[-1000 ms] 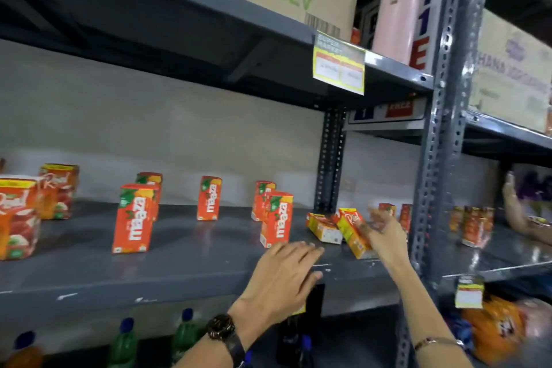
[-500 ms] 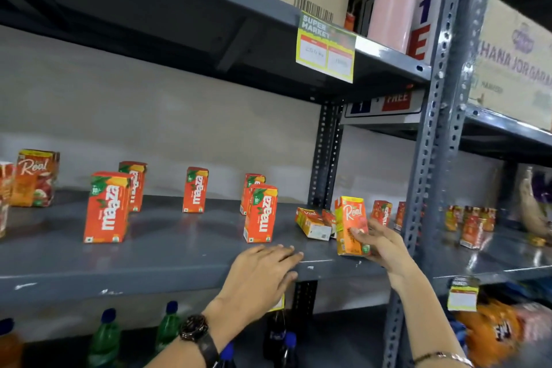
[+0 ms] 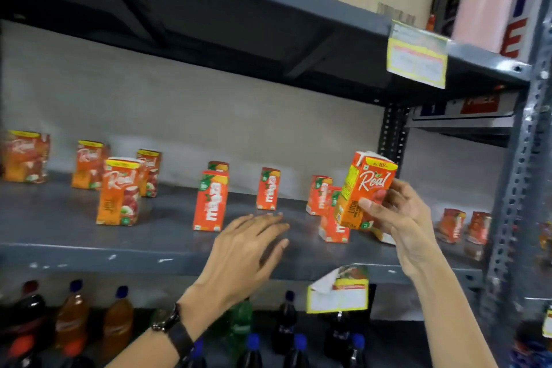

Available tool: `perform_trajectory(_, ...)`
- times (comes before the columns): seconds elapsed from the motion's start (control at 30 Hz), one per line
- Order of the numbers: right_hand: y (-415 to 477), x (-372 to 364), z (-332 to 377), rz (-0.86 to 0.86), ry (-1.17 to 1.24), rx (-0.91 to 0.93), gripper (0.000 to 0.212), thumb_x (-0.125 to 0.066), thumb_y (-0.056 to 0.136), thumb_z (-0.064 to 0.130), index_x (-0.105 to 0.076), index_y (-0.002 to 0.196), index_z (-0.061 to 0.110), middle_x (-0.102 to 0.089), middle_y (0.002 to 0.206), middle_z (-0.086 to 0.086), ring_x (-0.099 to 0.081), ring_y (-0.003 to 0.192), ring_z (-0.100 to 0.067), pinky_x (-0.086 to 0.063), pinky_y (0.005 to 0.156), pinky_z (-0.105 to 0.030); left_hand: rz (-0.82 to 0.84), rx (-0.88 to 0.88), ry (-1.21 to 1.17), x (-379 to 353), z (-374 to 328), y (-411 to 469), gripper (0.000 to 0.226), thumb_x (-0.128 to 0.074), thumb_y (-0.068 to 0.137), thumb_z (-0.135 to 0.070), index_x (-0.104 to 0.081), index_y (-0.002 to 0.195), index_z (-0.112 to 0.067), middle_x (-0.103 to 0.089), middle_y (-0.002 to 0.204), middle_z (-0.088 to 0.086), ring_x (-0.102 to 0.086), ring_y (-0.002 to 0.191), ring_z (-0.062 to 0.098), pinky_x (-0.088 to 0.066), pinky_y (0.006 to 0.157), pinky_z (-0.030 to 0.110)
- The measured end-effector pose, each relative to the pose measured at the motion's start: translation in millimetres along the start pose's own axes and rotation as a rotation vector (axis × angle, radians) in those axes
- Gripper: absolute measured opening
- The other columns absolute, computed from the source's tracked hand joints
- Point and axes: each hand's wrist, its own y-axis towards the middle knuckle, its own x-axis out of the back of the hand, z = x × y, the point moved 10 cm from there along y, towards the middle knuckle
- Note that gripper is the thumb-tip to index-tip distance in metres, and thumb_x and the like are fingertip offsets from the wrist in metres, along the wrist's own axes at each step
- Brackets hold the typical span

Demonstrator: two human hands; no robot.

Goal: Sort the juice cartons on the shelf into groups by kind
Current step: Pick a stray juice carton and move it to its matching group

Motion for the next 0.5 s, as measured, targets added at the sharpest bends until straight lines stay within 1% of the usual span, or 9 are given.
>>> perform_trajectory(0.13, 2, -106, 5, 0.100, 0.109, 0.036, 0.059, -0.082, 0.047, 0.024, -0.059, 0.101, 0.026, -0.073, 0.087, 0.011, -0.068, 0.084, -0.008, -0.055, 0.059, -0.023, -0.063, 0.061, 0.107, 73, 66, -41, 0.026, -0.052, 0.088, -0.031, -0.068, 0.103, -0.018, -0.068, 0.113, -0.002, -0.063, 0.102, 0.014, -0.045, 0.090, 0.029)
perform_trajectory(0.2, -1, -164, 8, 0.146, 0.144, 0.061, 0.059, -0.082, 0.046, 0.026, -0.059, 0.100, 0.028, -0.073, 0.088, 0.012, -0.067, 0.083, -0.005, -0.055, 0.059, -0.021, -0.111, 0.089, 0.164, 115, 99, -64, 0.025, -0.052, 0.087, -0.030, -0.069, 0.101, -0.018, -0.067, 0.114, -0.003, -0.062, 0.103, 0.012, -0.043, 0.091, 0.027)
perform_trajectory(0.27, -8, -222, 9, 0.183, 0.175, 0.078, 0.062, -0.083, 0.044, 0.029, -0.059, 0.100, 0.029, -0.072, 0.090, 0.010, -0.067, 0.086, -0.008, -0.056, 0.065, -0.027, -0.151, 0.117, 0.230, 155, 130, -89, 0.026, -0.050, 0.088, -0.032, -0.069, 0.101, -0.018, -0.067, 0.114, -0.003, -0.062, 0.101, 0.012, -0.043, 0.090, 0.027)
perform_trajectory(0.33, -16, -281, 11, 0.217, 0.208, 0.084, 0.061, -0.084, 0.042, 0.032, -0.060, 0.097, 0.030, -0.072, 0.090, 0.009, -0.068, 0.087, -0.011, -0.057, 0.070, -0.032, -0.201, 0.149, 0.284, 194, 161, -114, 0.027, -0.050, 0.089, -0.032, -0.069, 0.100, -0.017, -0.066, 0.116, -0.003, -0.062, 0.101, 0.011, -0.045, 0.090, 0.029)
perform_trajectory(0.4, -24, -340, 15, 0.260, 0.249, 0.098, 0.057, -0.086, 0.043, 0.027, -0.061, 0.094, 0.028, -0.073, 0.086, 0.010, -0.068, 0.084, -0.010, -0.057, 0.066, -0.028, -0.252, 0.197, 0.341, 229, 193, -138, 0.027, -0.049, 0.089, -0.032, -0.068, 0.101, -0.018, -0.064, 0.118, -0.004, -0.060, 0.102, 0.010, -0.044, 0.092, 0.031)
perform_trajectory(0.5, -29, -425, 16, 0.314, 0.276, 0.107, 0.057, -0.087, 0.049, 0.020, -0.059, 0.098, 0.025, -0.073, 0.084, 0.012, -0.068, 0.081, -0.006, -0.056, 0.062, -0.023, -0.322, 0.295, 0.436, 270, 241, -174, 0.030, -0.045, 0.090, -0.034, -0.068, 0.101, -0.017, -0.063, 0.119, -0.004, -0.058, 0.106, 0.012, -0.040, 0.097, 0.033)
